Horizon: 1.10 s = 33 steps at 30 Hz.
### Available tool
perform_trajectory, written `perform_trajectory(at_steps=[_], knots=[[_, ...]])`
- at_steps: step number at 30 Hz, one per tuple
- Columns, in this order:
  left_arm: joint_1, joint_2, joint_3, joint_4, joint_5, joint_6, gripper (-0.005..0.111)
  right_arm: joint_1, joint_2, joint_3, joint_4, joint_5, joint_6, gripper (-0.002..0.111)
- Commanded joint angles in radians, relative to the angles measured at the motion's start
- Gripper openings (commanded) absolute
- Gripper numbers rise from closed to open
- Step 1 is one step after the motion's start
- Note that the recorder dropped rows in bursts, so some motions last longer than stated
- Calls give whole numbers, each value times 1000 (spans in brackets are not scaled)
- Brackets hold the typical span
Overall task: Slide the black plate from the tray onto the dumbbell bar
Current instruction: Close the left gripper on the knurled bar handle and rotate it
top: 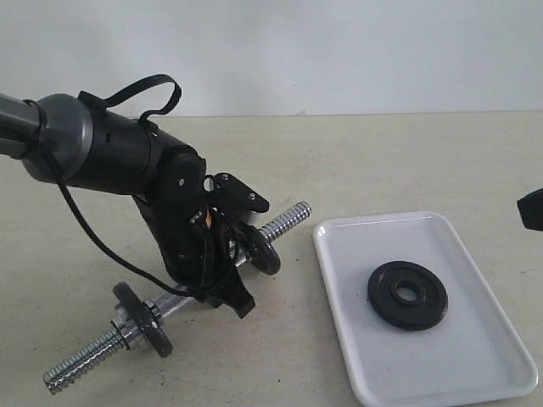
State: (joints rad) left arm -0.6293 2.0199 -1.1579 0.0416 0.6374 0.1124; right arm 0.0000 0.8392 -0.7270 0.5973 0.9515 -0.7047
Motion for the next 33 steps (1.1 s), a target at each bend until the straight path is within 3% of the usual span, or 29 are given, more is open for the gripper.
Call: perform_trajectory(at_steps=[1, 6, 9, 24, 27, 30, 33], knots=[[3, 28, 17, 34, 77, -9, 17, -1, 1, -10, 2, 0, -7, 0], [3, 28, 17, 34, 77, -34, 44, -1, 1, -10, 2, 0, -7, 0], [3, 28, 17, 34, 79, -42, 53, -1, 1, -10, 2, 0, -7, 0], [3, 28, 17, 79, 149, -83, 54, -1, 1, -10, 2, -4, -7, 0], [3, 28, 17, 79, 139, -90, 48, -1, 1, -10, 2, -4, -7, 0], [3, 28, 17, 79, 132, -90, 31, -1, 1, -10, 2, -4, -9, 0], [3, 28, 17, 79, 115, -90, 6, -1, 1, -10, 2, -4, -11, 0]])
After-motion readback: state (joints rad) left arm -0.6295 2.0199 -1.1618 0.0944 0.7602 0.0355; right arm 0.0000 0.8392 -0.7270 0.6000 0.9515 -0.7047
